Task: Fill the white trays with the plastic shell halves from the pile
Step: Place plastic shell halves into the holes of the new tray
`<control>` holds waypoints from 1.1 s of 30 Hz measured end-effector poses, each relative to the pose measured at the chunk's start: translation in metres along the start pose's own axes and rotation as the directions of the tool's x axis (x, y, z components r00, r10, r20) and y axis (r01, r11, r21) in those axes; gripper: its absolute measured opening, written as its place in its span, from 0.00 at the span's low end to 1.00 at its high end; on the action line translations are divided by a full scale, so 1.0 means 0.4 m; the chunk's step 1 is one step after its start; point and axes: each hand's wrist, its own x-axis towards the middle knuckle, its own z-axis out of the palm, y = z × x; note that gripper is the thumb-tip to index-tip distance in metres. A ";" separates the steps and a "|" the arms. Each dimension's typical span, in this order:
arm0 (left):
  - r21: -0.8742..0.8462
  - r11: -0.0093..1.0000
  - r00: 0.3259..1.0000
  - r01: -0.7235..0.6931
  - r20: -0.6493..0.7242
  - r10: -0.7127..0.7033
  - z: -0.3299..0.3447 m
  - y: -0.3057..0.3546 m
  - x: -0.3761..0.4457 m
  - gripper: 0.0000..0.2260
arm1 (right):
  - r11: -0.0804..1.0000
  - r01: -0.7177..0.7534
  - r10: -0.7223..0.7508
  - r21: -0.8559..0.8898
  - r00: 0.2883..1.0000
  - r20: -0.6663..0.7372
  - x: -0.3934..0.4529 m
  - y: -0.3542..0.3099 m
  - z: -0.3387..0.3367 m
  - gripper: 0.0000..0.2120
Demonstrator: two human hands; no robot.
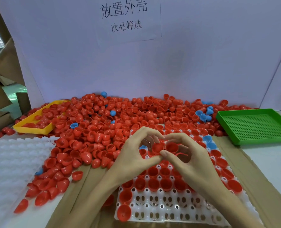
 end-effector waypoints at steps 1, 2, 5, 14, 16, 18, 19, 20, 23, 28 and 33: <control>-0.008 1.000 1.000 0.008 -0.002 -0.008 0.000 0.001 -0.002 0.19 | 1.000 0.007 -0.007 0.000 1.000 -0.003 0.001 -0.002 -0.002 0.15; 0.002 1.000 1.000 0.009 -0.012 -0.009 0.000 0.001 -0.004 0.20 | 1.000 0.013 -0.013 -0.007 1.000 -0.007 0.001 -0.004 -0.003 0.16; 0.063 0.998 0.998 -0.017 -0.066 0.022 0.003 -0.003 -0.005 0.21 | 0.999 0.020 -0.021 -0.051 1.000 -0.018 0.000 -0.002 -0.002 0.17; -0.079 0.976 0.979 0.204 0.034 -0.202 0.004 0.004 -0.009 0.12 | 0.998 -0.018 0.020 0.059 0.999 -0.028 -0.006 -0.012 0.006 0.09; -0.109 0.964 0.970 0.243 0.047 -0.240 0.006 0.006 -0.011 0.16 | 0.999 -0.017 0.018 0.037 0.999 -0.030 -0.006 -0.011 0.006 0.11; -0.161 0.949 0.962 0.271 0.083 -0.260 0.006 0.007 -0.009 0.18 | 1.000 -0.004 0.004 0.011 1.000 -0.026 -0.005 -0.011 0.009 0.16; -0.190 0.943 0.961 0.272 0.106 -0.256 0.005 0.008 -0.007 0.19 | 1.000 0.002 -0.002 0.001 1.000 -0.023 -0.005 -0.011 0.011 0.17; -0.213 0.939 0.961 0.271 0.124 -0.249 0.002 0.007 -0.006 0.20 | 1.000 0.008 -0.009 -0.006 1.000 -0.022 -0.005 -0.010 0.012 0.18; -0.253 0.926 0.955 0.281 0.167 -0.245 -0.010 0.007 -0.001 0.23 | 0.999 0.018 -0.020 -0.043 0.999 -0.047 -0.004 -0.013 0.015 0.17; -0.171 0.962 0.960 0.213 0.222 -0.174 -0.001 0.018 -0.007 0.21 | 0.991 0.023 -0.032 -0.130 0.997 -0.071 -0.006 -0.009 0.028 0.13; 0.174 0.983 0.998 0.063 -0.006 -0.063 0.009 -0.014 -0.011 0.22 | 0.994 -0.001 -0.006 -0.112 0.998 -0.069 -0.004 -0.013 0.022 0.09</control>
